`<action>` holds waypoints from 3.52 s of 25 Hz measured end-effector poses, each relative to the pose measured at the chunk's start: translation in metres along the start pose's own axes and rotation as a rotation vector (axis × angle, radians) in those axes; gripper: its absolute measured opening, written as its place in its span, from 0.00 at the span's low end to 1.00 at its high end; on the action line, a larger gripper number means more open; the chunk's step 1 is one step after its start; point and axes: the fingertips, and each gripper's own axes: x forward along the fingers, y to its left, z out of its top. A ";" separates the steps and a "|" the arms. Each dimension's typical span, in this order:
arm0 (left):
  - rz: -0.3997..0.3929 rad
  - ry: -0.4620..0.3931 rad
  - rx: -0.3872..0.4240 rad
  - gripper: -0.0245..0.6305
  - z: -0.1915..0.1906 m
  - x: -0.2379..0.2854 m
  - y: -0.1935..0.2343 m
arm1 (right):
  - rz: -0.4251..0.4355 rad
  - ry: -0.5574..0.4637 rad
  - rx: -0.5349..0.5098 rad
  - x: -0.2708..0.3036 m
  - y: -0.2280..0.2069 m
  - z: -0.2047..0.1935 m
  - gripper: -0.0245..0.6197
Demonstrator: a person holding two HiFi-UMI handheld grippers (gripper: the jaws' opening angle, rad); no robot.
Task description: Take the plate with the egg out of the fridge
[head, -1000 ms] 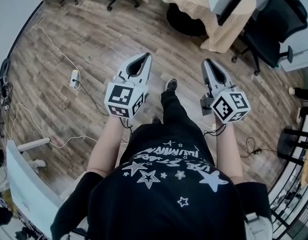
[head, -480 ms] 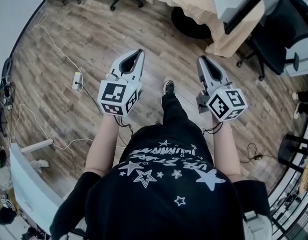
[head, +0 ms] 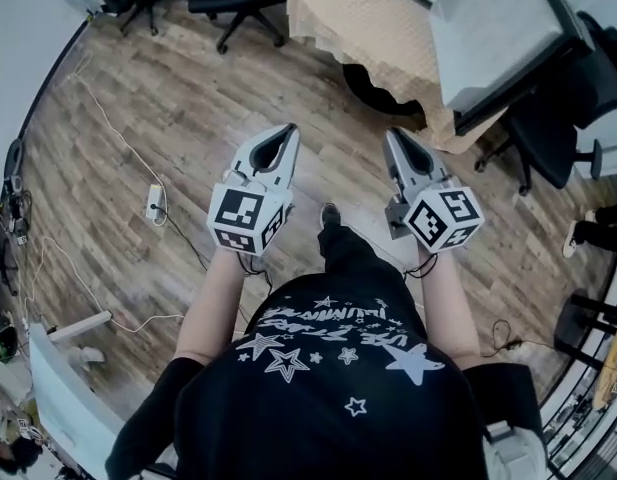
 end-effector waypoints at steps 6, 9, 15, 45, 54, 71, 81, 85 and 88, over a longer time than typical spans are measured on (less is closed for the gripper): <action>0.009 0.010 -0.023 0.05 0.012 0.064 0.038 | -0.011 0.016 0.030 0.063 -0.047 0.022 0.12; 0.009 0.022 -0.030 0.05 0.018 0.092 0.049 | -0.015 0.029 0.047 0.085 -0.070 0.030 0.12; 0.009 0.040 -0.035 0.05 0.025 0.142 0.072 | -0.018 0.044 0.043 0.131 -0.106 0.040 0.12; -0.246 0.009 0.009 0.05 0.073 0.337 0.169 | -0.261 -0.091 0.015 0.251 -0.219 0.116 0.12; -0.399 0.032 0.032 0.05 0.092 0.414 0.211 | -0.422 -0.165 0.125 0.298 -0.260 0.141 0.12; -0.677 0.077 0.051 0.05 0.086 0.514 0.231 | -0.675 -0.340 0.368 0.338 -0.323 0.144 0.12; -0.697 0.118 0.050 0.05 0.072 0.544 0.216 | -0.611 -0.302 0.459 0.354 -0.355 0.133 0.12; -0.656 0.134 0.054 0.05 0.072 0.568 0.220 | -0.584 -0.304 0.542 0.368 -0.382 0.132 0.16; -0.639 0.156 0.065 0.05 0.069 0.584 0.220 | -0.561 -0.269 0.571 0.386 -0.399 0.128 0.25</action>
